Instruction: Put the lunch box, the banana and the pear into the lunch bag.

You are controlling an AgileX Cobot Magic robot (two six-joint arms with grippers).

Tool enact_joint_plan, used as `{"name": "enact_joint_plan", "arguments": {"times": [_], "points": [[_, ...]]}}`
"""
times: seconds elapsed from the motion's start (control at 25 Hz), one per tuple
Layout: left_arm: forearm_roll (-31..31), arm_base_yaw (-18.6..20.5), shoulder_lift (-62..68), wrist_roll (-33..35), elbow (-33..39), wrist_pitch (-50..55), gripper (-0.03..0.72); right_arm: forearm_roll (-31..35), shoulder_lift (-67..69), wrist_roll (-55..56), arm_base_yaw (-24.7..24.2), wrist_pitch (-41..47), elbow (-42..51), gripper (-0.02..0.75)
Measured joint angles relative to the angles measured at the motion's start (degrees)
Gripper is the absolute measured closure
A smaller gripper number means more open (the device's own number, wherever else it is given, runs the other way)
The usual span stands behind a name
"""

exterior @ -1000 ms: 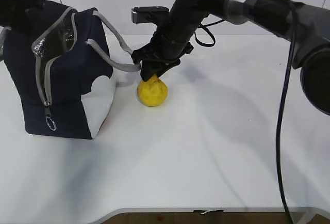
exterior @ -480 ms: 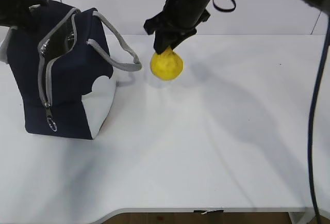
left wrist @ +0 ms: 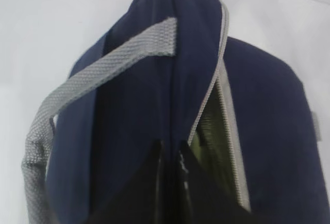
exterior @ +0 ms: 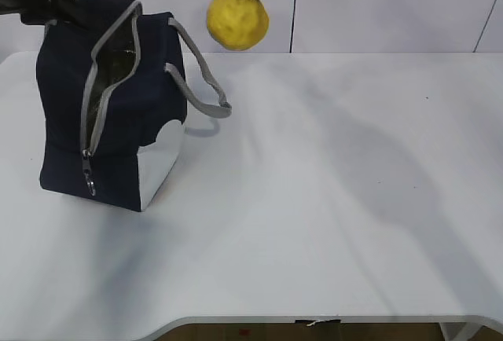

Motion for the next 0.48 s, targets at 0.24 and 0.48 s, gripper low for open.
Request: {"name": "enact_joint_plan", "arguments": {"times": [0.24, 0.48], "points": [[-6.87, -1.07, 0.00, 4.24, 0.00, 0.12, 0.694, 4.18, 0.00, -1.84, 1.68, -1.38, 0.00, 0.463], [-9.16, -4.38, 0.00, 4.59, 0.00, -0.24, 0.694, 7.49, 0.52, -4.72, 5.66, -6.69, 0.00, 0.463]]}}
